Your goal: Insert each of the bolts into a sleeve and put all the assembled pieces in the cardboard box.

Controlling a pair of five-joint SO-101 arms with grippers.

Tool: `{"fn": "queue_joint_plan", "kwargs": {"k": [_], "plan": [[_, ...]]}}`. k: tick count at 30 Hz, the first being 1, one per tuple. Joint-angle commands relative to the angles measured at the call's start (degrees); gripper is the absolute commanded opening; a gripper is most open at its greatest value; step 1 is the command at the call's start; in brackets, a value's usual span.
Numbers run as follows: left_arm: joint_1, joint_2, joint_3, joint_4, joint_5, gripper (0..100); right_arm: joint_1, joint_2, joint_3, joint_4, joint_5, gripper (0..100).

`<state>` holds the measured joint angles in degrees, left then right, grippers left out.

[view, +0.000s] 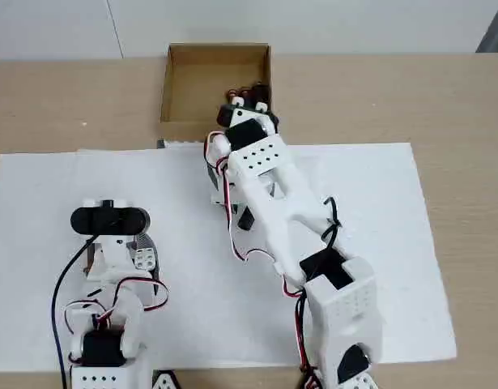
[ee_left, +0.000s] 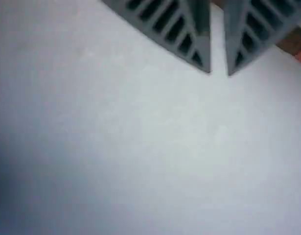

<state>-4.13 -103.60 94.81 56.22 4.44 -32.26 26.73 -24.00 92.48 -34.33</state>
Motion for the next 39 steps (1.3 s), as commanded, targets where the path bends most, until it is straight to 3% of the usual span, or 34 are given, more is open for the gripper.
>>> {"fn": "queue_joint_plan", "kwargs": {"k": [1,31,35,39], "plan": [[-0.4,-0.5,-0.3,0.2,-0.2,1,-0.6,-0.2,-2.5,-1.3,-0.6,13.4],[-0.4,-0.5,-0.3,0.2,-0.2,1,2.2,10.0,-2.6,-2.1,-0.6,13.1],[-0.4,-0.5,-0.3,0.2,-0.2,1,2.2,9.5,-2.7,-2.9,-0.3,1.5],[-0.4,-0.5,-0.3,0.2,-0.2,1,2.2,9.5,-2.7,-2.8,-0.2,0.4]]}}
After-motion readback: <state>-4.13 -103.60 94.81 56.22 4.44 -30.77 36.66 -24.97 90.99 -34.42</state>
